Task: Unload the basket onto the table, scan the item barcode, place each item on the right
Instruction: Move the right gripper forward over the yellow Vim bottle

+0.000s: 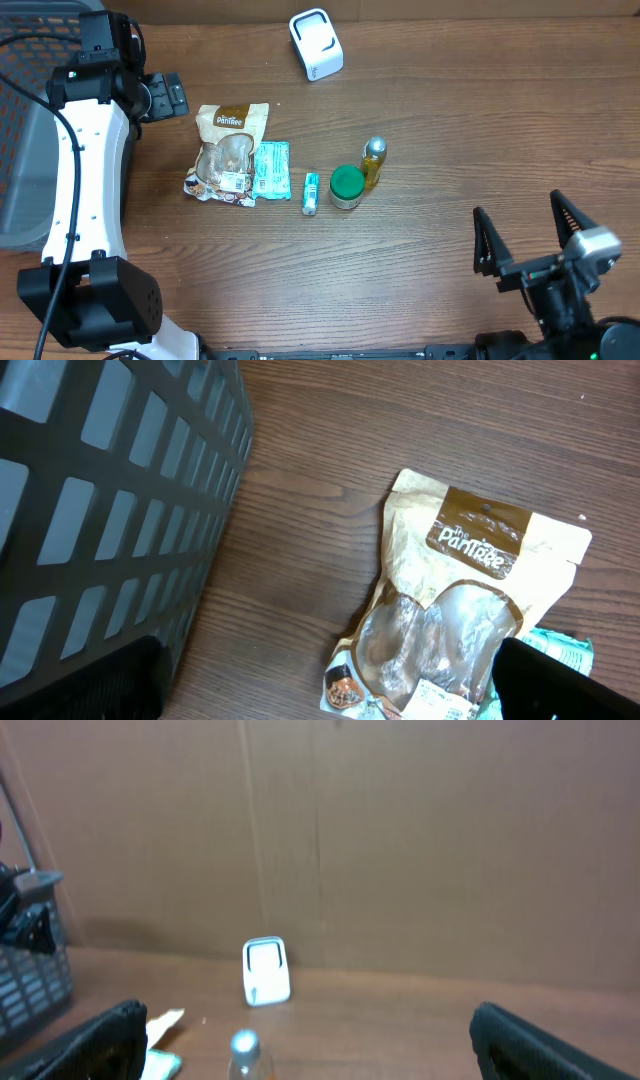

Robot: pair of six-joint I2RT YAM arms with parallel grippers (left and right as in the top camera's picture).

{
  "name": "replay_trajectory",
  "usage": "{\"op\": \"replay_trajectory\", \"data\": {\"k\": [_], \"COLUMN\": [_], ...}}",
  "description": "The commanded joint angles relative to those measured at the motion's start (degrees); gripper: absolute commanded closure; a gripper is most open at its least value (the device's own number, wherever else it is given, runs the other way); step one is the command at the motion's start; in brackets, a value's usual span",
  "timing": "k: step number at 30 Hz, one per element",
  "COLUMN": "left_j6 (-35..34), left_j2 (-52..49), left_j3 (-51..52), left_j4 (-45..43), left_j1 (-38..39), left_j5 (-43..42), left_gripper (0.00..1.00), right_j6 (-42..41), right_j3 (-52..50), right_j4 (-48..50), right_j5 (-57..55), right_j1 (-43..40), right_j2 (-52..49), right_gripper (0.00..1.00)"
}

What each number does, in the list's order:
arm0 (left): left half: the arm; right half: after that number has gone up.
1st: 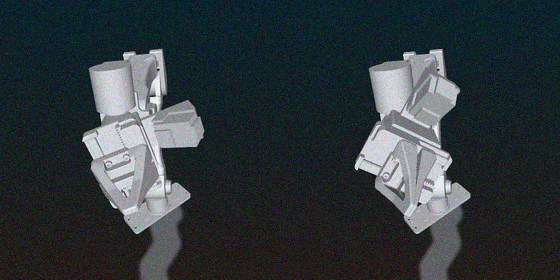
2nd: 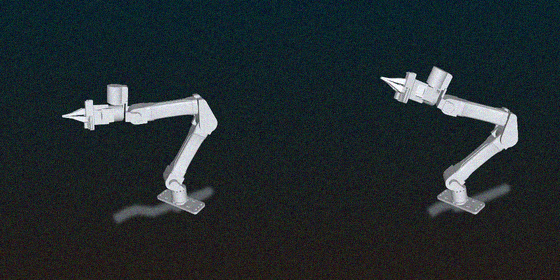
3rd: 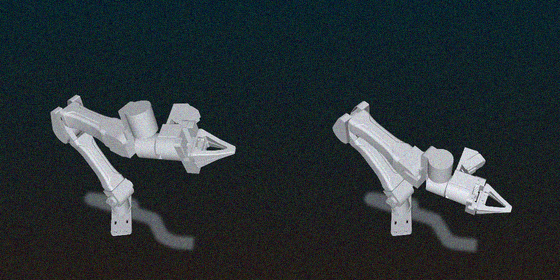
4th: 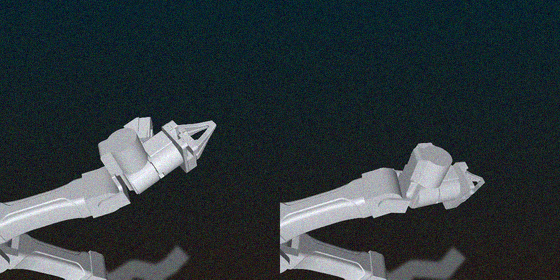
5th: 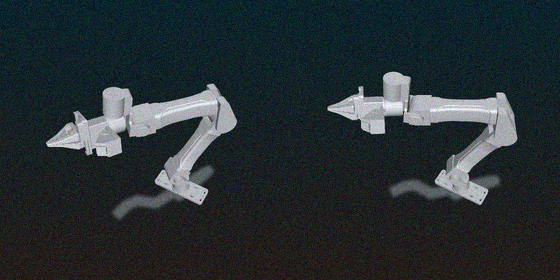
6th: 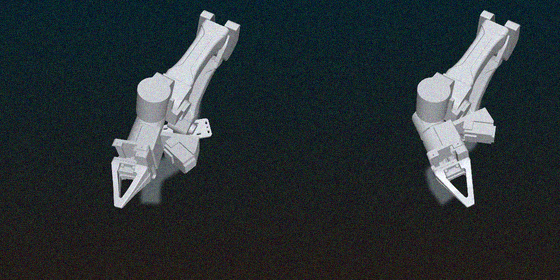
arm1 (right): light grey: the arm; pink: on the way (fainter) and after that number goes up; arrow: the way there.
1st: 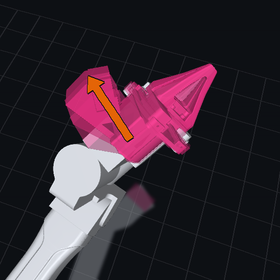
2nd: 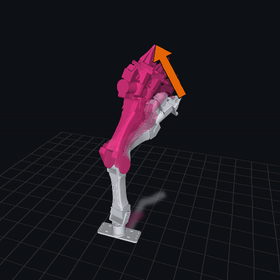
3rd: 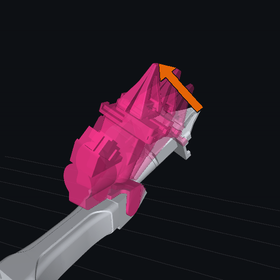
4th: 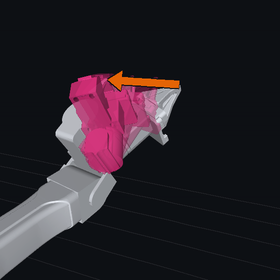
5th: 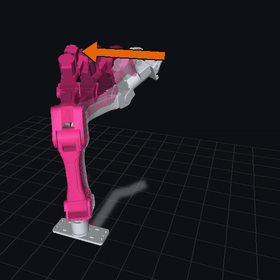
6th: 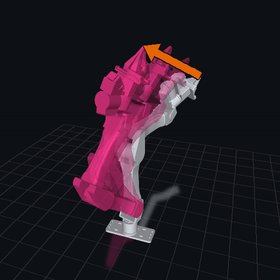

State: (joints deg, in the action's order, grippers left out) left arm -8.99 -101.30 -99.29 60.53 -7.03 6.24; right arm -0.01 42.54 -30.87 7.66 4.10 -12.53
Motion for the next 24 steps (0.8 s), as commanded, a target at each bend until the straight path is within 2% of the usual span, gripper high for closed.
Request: {"op": "replay_trajectory", "data": {"k": [1,9,16,21,24], "left_j6": [0.2,0.2,0.2,0.2,0.2], "left_j2": [0.1,0.1,0.1,0.1,0.1], "left_j3": [-0.9,-0.9,-0.9,-0.9,-0.9], "left_j4": [0.1,0.1,0.1,0.1,0.1], "left_j1": [-0.5,-0.5,-0.5,-0.5,-0.5], "left_j5": [0.8,0.8,0.8,0.8,0.8], "left_gripper": [0.0,0.0,0.0,0.0,0.0], "right_j6": [-0.2,-2.1,-2.1,-2.1,-2.1], "right_j3": [7.6,28.0,45.9,52.8,53.2], "right_j4": [-2.8,-15.9,-33.3,-43.8,-45.8], "right_j5": [1.1,3.1,2.9,3.0,3.0], "right_j1": [-0.3,-0.3,-0.3,-0.3,-0.3], "right_j2": [-6.4,-25.1,-43.0,-55.1,-59.6], "right_gripper": [0.0,0.0,0.0,0.0,0.0]}}
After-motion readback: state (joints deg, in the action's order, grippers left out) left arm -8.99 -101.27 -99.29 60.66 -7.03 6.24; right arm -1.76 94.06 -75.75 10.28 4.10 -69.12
